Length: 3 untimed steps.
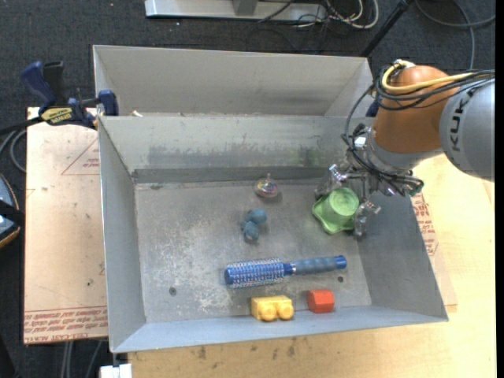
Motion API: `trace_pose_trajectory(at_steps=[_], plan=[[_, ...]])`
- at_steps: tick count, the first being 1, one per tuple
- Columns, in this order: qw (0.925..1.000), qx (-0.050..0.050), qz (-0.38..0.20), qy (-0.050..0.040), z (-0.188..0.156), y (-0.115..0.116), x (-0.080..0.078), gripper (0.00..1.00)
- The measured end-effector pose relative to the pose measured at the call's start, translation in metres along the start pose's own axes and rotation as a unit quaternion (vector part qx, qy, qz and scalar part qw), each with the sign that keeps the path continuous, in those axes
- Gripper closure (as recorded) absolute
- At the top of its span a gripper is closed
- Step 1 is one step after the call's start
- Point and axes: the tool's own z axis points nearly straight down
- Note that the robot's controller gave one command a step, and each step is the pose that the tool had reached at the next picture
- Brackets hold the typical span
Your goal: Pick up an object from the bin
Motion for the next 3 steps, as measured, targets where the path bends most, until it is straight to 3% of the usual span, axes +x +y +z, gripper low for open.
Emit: trace_pose_trajectory(at_steps=[1, 2, 3], plan=[[0.9969, -0.013, -0.078, -0.0029, 0.000, 0.000, 0.001, 0.00], [0.9940, -0.011, -0.109, -0.0004, 0.000, 0.005, -0.002, 0.00], [0.9979, 0.007, -0.064, -0.0029, 0.000, 0.023, 0.011, 0.00]])
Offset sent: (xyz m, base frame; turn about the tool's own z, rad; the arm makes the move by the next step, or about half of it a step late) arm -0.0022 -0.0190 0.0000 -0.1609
